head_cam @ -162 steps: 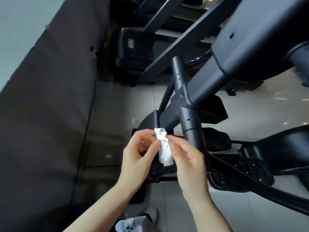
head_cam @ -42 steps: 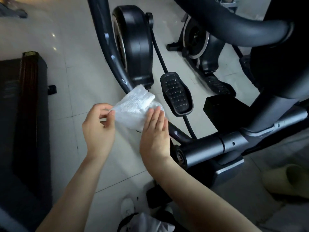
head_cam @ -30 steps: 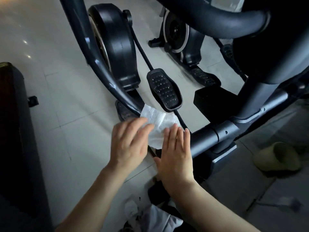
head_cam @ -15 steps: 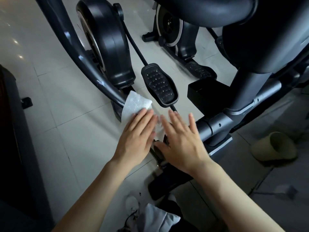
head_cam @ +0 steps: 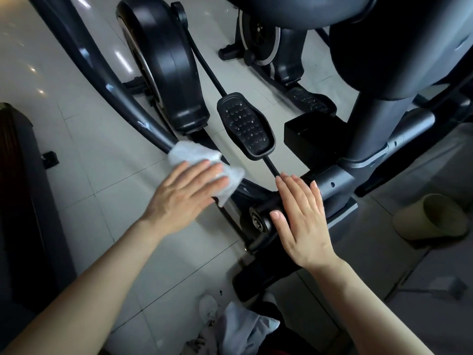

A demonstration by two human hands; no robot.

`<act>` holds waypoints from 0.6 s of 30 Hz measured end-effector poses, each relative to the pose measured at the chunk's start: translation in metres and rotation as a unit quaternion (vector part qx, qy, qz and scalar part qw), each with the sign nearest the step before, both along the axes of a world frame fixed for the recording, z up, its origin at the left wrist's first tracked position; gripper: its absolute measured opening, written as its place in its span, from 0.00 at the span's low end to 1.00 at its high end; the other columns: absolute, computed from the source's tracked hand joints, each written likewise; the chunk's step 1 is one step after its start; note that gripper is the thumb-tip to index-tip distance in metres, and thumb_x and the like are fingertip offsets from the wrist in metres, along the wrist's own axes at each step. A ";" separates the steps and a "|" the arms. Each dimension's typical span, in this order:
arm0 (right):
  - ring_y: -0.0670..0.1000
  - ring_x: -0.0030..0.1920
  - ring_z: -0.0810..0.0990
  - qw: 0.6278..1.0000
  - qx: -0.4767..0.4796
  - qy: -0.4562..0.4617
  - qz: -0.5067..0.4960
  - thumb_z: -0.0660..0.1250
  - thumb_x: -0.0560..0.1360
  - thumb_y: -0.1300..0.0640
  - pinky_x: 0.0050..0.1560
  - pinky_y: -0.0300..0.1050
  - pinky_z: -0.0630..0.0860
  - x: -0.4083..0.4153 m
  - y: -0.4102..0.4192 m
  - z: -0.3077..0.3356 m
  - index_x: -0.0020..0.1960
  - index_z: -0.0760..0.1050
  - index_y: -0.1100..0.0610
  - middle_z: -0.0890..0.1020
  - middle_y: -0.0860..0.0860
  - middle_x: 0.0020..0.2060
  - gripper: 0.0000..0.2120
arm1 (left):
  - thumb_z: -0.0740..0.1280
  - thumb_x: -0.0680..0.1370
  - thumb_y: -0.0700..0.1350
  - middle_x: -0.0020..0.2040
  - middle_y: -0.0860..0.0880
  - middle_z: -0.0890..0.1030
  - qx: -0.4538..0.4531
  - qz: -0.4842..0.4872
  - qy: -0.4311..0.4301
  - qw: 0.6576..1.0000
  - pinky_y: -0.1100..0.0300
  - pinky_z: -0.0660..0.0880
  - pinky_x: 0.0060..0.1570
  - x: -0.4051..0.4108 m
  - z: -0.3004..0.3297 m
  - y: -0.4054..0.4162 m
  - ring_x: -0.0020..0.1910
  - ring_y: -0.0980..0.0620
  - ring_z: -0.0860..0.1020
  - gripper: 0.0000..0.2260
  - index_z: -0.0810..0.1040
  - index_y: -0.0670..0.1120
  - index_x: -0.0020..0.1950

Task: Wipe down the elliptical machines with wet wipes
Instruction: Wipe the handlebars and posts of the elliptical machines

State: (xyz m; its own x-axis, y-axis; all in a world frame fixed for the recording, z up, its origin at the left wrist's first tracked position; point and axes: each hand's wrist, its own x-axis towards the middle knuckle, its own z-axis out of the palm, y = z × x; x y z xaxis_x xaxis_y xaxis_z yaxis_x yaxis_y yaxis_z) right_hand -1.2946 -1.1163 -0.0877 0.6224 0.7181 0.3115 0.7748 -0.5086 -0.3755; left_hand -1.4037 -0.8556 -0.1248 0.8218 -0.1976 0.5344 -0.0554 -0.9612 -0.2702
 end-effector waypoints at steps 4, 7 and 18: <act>0.55 0.75 0.61 1.000 0.006 -0.002 -0.011 0.46 0.83 0.40 0.78 0.52 0.46 -0.002 0.002 -0.003 0.74 0.66 0.62 0.69 0.56 0.73 0.32 | 0.56 0.84 0.51 0.76 0.48 0.66 0.022 0.074 0.001 0.997 0.45 0.56 0.74 -0.022 0.004 0.016 0.75 0.48 0.64 0.21 0.62 0.50 0.78; 0.55 0.75 0.61 1.000 0.007 -0.007 -0.012 0.46 0.82 0.40 0.78 0.53 0.46 -0.003 0.004 -0.004 0.75 0.65 0.62 0.69 0.56 0.73 0.33 | 0.55 0.84 0.51 0.75 0.49 0.67 -0.035 0.054 0.009 0.998 0.47 0.54 0.74 -0.008 0.004 -0.015 0.74 0.45 0.64 0.21 0.64 0.48 0.76; 0.56 0.74 0.63 1.000 -0.012 -0.022 0.018 0.46 0.83 0.40 0.78 0.52 0.47 0.003 -0.004 -0.002 0.74 0.66 0.63 0.70 0.56 0.72 0.33 | 0.63 0.81 0.43 0.73 0.50 0.71 -0.012 -0.007 -0.016 1.000 0.50 0.60 0.73 0.003 0.007 -0.003 0.72 0.50 0.69 0.21 0.68 0.50 0.75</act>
